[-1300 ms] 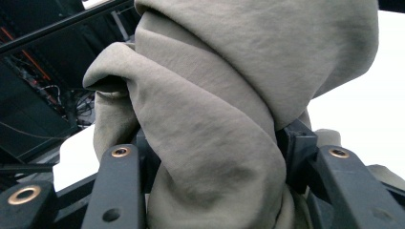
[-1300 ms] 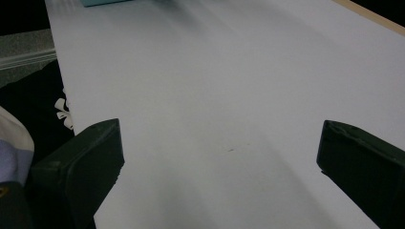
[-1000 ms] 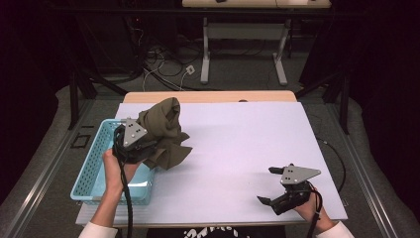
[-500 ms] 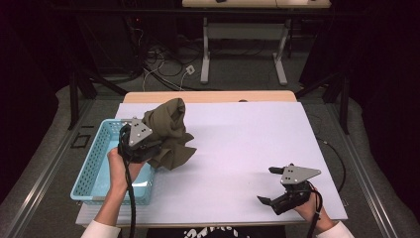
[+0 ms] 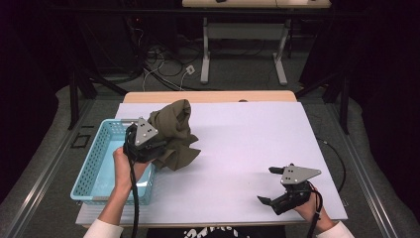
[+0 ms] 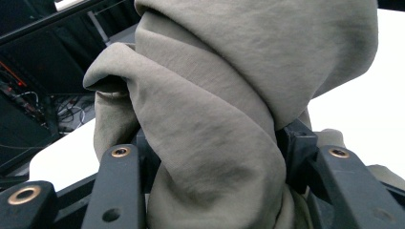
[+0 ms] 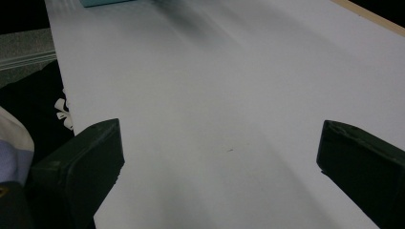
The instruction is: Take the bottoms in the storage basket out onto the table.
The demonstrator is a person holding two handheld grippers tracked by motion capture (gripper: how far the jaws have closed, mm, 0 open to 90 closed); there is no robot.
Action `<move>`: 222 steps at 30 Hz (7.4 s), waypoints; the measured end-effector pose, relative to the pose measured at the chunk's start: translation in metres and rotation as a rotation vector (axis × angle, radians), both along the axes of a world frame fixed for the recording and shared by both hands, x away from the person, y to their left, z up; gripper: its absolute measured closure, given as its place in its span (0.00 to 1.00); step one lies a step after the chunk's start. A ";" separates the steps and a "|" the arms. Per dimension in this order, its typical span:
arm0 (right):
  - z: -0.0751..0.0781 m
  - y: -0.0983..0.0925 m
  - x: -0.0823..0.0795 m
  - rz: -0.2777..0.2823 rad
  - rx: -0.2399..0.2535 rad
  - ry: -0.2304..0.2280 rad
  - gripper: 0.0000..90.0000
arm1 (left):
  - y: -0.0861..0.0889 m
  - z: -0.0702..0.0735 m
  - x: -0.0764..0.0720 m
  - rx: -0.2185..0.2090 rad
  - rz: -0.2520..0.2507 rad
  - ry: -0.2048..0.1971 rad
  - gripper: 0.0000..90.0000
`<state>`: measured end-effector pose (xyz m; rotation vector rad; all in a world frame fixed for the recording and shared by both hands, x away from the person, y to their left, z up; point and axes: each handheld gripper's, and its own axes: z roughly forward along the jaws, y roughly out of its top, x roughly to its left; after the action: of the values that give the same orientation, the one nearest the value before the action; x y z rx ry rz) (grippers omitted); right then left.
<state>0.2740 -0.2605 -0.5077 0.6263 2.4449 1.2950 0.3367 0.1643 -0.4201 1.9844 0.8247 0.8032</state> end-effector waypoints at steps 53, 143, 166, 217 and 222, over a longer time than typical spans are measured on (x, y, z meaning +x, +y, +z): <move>0.000 0.000 0.000 0.003 -0.004 0.000 0.02 | -0.034 -0.010 0.008 0.045 -0.094 0.032 0.54; -0.001 0.000 0.000 0.008 -0.018 0.009 0.02 | -0.090 -0.063 0.025 0.161 -0.175 0.189 0.50; -0.001 -0.001 0.000 0.008 -0.016 0.006 0.02 | -0.077 -0.059 0.018 0.129 -0.156 0.204 0.06; -0.001 -0.001 -0.001 0.007 -0.014 0.006 0.02 | -0.015 -0.037 -0.030 0.046 -0.076 0.152 0.00; -0.001 -0.001 -0.001 0.007 -0.014 0.005 0.02 | -0.010 -0.038 -0.035 0.043 -0.066 0.154 0.00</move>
<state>0.2730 -0.2615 -0.5083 0.6192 2.4602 1.2793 0.3021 0.1544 -0.4579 2.1204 0.8320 0.6409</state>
